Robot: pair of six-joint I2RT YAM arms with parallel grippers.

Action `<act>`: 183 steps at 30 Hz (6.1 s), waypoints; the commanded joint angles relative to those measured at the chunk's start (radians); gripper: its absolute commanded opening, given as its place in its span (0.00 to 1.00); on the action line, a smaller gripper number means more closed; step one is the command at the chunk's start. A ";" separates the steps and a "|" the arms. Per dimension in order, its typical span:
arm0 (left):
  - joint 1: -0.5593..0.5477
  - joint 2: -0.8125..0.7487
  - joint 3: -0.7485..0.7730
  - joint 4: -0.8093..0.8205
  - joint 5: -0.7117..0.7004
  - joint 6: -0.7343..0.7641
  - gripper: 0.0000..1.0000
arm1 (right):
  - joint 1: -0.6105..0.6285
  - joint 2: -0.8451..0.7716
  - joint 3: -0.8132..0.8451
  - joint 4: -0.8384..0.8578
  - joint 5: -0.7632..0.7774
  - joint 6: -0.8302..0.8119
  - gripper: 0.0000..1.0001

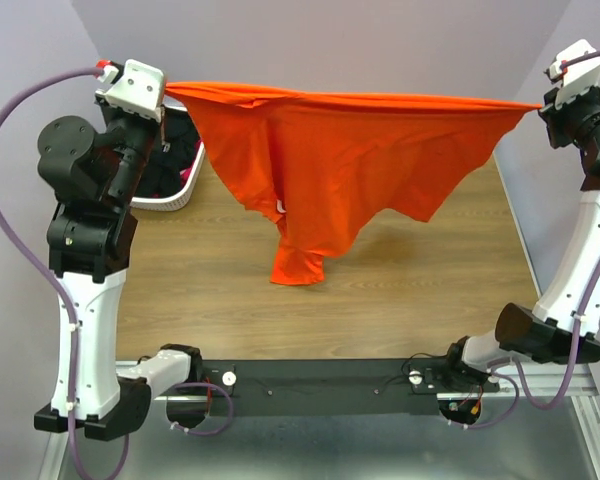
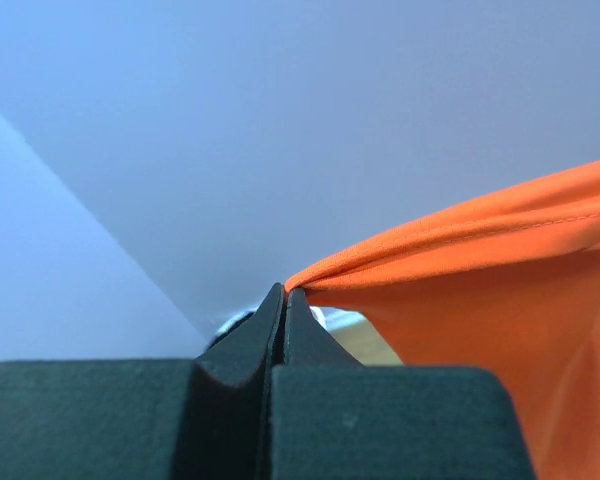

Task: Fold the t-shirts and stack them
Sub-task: Flatten the tshirt out

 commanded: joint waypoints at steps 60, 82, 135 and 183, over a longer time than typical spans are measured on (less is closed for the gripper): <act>-0.017 0.584 0.362 0.501 -0.213 0.158 0.00 | 0.118 0.488 0.253 0.592 0.416 0.201 0.01; 0.045 0.564 -0.304 0.202 -0.072 0.316 0.00 | 0.171 0.474 -0.455 0.419 0.292 -0.139 0.01; -0.540 0.384 -0.977 -0.110 -0.056 0.636 0.37 | 0.308 0.427 -0.850 0.003 0.437 -0.188 0.64; -0.070 1.032 -0.015 -0.024 0.082 0.119 0.37 | 0.297 0.832 -0.438 0.026 0.519 0.109 0.55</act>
